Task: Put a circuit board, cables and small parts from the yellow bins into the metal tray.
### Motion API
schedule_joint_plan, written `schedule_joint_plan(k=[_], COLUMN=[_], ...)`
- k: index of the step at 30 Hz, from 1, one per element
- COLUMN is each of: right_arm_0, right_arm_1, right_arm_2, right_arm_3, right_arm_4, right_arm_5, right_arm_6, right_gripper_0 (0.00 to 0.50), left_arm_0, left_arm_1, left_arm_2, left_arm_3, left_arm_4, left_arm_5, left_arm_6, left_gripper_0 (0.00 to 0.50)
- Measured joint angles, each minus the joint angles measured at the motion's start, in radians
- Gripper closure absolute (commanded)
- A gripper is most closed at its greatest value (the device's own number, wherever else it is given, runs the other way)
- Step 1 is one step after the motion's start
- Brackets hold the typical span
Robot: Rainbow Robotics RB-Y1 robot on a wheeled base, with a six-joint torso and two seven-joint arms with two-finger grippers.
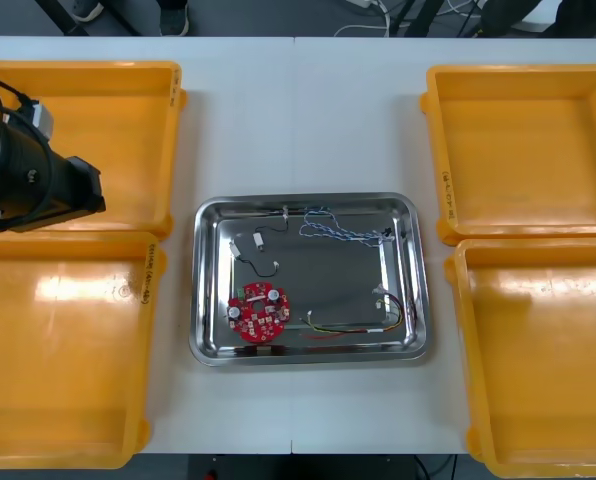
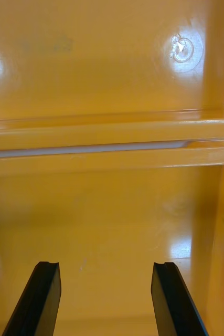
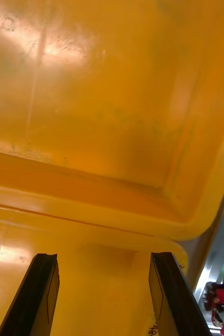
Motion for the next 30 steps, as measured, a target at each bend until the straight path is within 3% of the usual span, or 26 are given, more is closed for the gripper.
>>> schedule_joint_plan(k=[11, 30], right_arm_0=[0.001, 0.003], right_arm_1=[0.000, 0.000], right_arm_2=[0.000, 0.000], right_arm_3=[-0.001, -0.002], right_arm_4=[0.000, 0.000], right_arm_5=[0.000, 0.001], right_arm_6=[0.000, 0.000], right_gripper_0=[0.000, 0.000], left_arm_0=[0.072, 0.185], left_arm_1=[0.000, 0.015], left_arm_2=[0.090, 0.177], left_arm_3=[-0.028, -0.089], left_arm_4=[0.006, 0.042], left_arm_5=[0.000, 0.001], left_arm_6=[-0.252, -0.266], left_gripper_0=[0.000, 0.000])
